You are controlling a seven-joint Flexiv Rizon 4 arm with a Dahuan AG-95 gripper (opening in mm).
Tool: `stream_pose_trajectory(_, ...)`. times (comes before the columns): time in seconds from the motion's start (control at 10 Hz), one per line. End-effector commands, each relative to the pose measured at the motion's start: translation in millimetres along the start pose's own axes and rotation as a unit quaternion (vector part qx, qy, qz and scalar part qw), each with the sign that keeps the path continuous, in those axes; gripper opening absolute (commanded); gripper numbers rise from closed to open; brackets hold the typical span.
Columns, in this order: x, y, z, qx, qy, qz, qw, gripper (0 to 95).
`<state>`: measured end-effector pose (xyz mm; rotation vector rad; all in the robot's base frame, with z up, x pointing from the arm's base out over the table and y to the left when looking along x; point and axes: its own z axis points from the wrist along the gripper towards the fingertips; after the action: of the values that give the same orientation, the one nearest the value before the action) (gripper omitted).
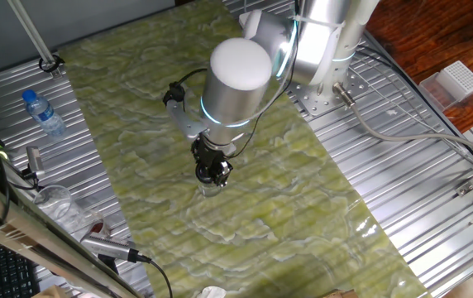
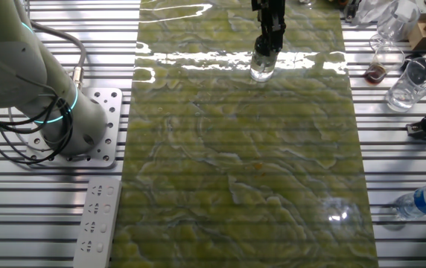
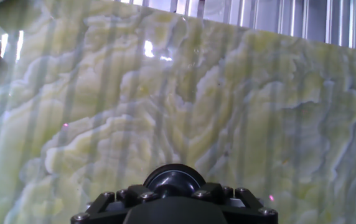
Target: Screw the lid onto the jar
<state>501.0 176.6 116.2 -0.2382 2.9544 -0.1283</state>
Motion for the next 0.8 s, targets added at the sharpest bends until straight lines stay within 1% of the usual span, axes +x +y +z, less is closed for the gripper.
stream_pose_trajectory(0.1, 4.2, -2.4, -1.7, -0.005, -0.014, -0.003, 0.9999, 57.0)
stream_pose_trajectory(0.8, 8.9, -6.9, -4.7, -0.006, -0.021, -0.013, 0.9997, 57.0)
